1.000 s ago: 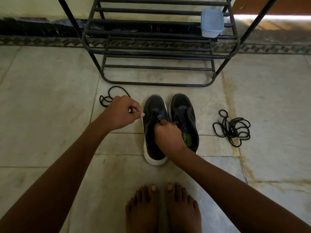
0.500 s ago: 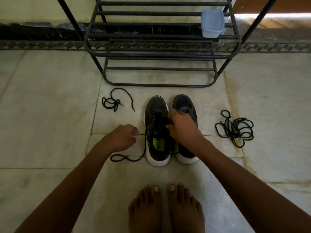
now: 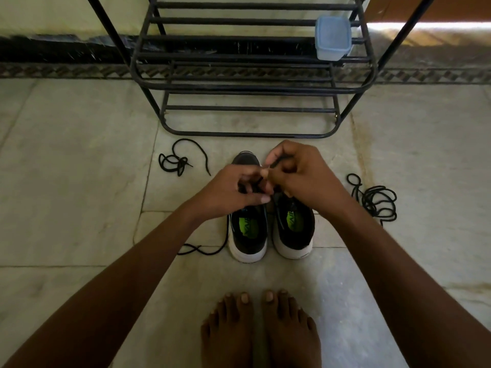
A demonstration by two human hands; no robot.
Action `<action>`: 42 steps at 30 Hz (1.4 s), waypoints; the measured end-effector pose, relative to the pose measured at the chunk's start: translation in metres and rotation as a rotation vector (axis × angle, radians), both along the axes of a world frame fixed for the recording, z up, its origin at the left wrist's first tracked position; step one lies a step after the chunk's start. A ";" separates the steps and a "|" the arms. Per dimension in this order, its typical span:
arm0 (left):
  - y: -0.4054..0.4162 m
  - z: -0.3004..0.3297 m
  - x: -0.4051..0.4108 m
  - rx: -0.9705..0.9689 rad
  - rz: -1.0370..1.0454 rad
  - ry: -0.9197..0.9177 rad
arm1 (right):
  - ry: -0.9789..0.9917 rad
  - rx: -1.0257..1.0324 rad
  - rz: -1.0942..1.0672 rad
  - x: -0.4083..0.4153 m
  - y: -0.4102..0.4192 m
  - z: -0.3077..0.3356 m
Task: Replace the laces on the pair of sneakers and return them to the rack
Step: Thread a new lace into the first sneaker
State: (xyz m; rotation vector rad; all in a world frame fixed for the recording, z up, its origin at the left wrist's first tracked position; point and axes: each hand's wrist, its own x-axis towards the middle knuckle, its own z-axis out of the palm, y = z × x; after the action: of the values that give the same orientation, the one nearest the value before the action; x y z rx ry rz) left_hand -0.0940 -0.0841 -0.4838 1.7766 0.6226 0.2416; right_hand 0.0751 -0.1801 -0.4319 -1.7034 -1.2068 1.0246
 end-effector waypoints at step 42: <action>0.018 0.036 -0.025 0.176 0.539 -0.166 | 0.003 0.034 0.278 0.025 -0.007 -0.046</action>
State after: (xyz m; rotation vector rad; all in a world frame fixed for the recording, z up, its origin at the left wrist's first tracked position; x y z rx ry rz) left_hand -0.1186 -0.0656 -0.4482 1.7014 0.9749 0.8260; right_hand 0.1003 -0.1870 -0.4776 -1.5358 -1.4801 1.1620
